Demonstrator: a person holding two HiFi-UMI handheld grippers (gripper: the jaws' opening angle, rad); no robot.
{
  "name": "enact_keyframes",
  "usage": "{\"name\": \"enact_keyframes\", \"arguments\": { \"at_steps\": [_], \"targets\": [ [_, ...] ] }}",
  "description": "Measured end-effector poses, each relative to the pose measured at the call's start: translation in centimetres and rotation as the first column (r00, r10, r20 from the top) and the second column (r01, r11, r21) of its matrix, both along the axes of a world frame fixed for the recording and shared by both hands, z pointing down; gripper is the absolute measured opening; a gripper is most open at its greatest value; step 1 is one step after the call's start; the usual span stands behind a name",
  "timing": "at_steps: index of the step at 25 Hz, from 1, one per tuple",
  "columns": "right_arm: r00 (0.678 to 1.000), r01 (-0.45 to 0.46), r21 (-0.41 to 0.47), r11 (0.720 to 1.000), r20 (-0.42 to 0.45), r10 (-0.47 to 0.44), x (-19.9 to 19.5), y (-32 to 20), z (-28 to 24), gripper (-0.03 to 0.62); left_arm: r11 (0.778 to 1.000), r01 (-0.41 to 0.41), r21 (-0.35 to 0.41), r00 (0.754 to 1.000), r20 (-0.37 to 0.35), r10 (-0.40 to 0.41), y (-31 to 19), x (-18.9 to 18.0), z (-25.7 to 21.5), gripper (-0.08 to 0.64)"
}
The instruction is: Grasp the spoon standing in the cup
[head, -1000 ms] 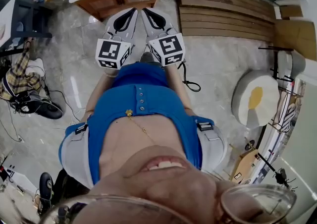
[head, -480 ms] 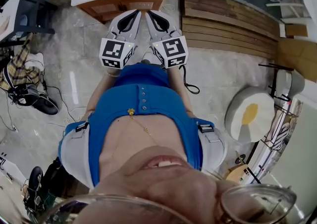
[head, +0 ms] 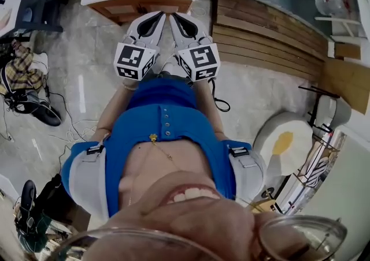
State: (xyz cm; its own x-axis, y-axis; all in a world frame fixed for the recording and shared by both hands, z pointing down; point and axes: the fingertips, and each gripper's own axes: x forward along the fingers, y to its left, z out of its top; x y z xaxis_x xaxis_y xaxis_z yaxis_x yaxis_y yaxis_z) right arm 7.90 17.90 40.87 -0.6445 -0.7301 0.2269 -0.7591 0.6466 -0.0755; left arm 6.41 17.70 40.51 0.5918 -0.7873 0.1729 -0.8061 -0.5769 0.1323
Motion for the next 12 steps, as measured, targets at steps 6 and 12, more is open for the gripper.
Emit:
{"name": "enact_keyframes", "arguments": {
  "at_steps": [6,12],
  "targets": [
    [0.999,-0.044,-0.006,0.999,0.004,0.044,-0.6,-3.0,0.8,-0.002,1.000,-0.013,0.023,1.000,0.009,0.013,-2.7,-1.6,-0.5,-0.008],
    [0.995,-0.100,0.022,0.995,-0.019,0.100,-2.1,-7.4,0.0,0.000,0.997,-0.061,0.056,0.998,-0.026,0.062,-7.3,-3.6,-1.1,-0.008]
  ]
}}
